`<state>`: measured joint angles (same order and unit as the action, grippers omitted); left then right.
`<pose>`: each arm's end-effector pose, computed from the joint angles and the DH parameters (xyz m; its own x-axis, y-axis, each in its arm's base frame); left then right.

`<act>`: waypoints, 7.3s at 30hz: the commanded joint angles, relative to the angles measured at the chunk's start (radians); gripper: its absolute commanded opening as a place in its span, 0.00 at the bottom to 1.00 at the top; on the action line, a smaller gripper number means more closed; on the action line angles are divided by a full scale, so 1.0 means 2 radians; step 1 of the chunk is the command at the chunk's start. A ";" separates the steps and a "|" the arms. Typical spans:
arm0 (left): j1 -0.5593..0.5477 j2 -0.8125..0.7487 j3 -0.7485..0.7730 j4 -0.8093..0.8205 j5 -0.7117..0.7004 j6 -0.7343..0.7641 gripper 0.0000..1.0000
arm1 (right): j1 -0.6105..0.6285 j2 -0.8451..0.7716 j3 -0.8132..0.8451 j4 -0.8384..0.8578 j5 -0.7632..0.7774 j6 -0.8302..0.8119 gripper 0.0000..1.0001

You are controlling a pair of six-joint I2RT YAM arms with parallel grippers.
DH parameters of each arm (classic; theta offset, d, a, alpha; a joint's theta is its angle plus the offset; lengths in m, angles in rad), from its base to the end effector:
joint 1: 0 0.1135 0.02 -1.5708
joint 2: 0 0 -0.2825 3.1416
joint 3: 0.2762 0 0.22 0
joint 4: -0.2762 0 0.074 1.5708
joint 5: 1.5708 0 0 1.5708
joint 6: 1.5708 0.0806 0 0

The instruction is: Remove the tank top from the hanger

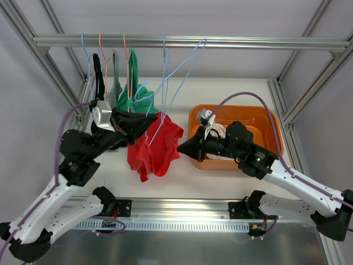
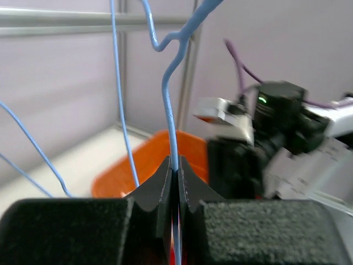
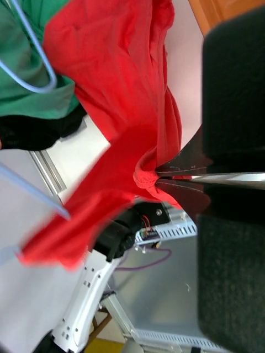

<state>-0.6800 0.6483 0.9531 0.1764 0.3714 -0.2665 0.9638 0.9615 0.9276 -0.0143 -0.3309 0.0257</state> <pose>0.0678 -0.0925 0.4738 0.1270 -0.4183 -0.8994 0.9013 0.4272 -0.0714 0.1051 0.1972 0.3907 -0.0522 -0.0325 -0.9981 -0.9609 0.2738 0.0413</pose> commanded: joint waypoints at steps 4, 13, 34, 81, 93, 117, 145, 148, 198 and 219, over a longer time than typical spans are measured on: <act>-0.013 0.049 -0.071 0.433 -0.080 0.088 0.00 | 0.026 -0.015 -0.036 -0.008 0.021 0.037 0.00; -0.014 -0.029 -0.135 0.409 -0.130 0.103 0.00 | 0.076 0.078 -0.004 -0.008 0.068 0.017 0.00; -0.014 -0.172 -0.150 -0.043 -0.223 -0.052 0.00 | 0.088 0.059 0.002 -0.078 0.259 0.005 1.00; 0.059 0.340 0.399 -0.393 -0.284 -0.110 0.10 | 0.084 0.035 0.022 -0.106 0.240 -0.038 0.99; 0.059 0.192 0.313 -0.396 -0.333 -0.049 0.99 | 0.088 0.186 0.104 -0.096 0.132 -0.093 0.99; 0.059 -0.137 -0.016 -0.402 -0.292 0.033 0.99 | 0.099 0.546 0.199 -0.083 0.361 0.103 1.00; 0.059 -0.261 -0.078 -0.399 -0.473 -0.022 0.99 | 0.141 0.067 0.077 0.010 0.325 -0.049 0.00; 0.059 -0.257 -0.078 -0.399 -0.475 -0.023 0.99 | 0.141 0.044 0.120 -0.031 0.306 -0.072 0.00; 0.060 -0.251 -0.080 -0.400 -0.467 -0.022 0.99 | -0.190 0.104 0.463 -0.288 0.401 -0.195 0.00; 0.059 0.068 0.253 -0.403 -0.285 -0.026 0.99 | -0.257 0.045 0.062 -0.209 0.346 -0.033 0.76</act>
<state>-0.5678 0.6815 1.3685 -0.6342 -0.2943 -0.3470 0.4633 1.0641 1.0187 -0.4919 0.3714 -0.0765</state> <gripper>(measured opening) 0.986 0.702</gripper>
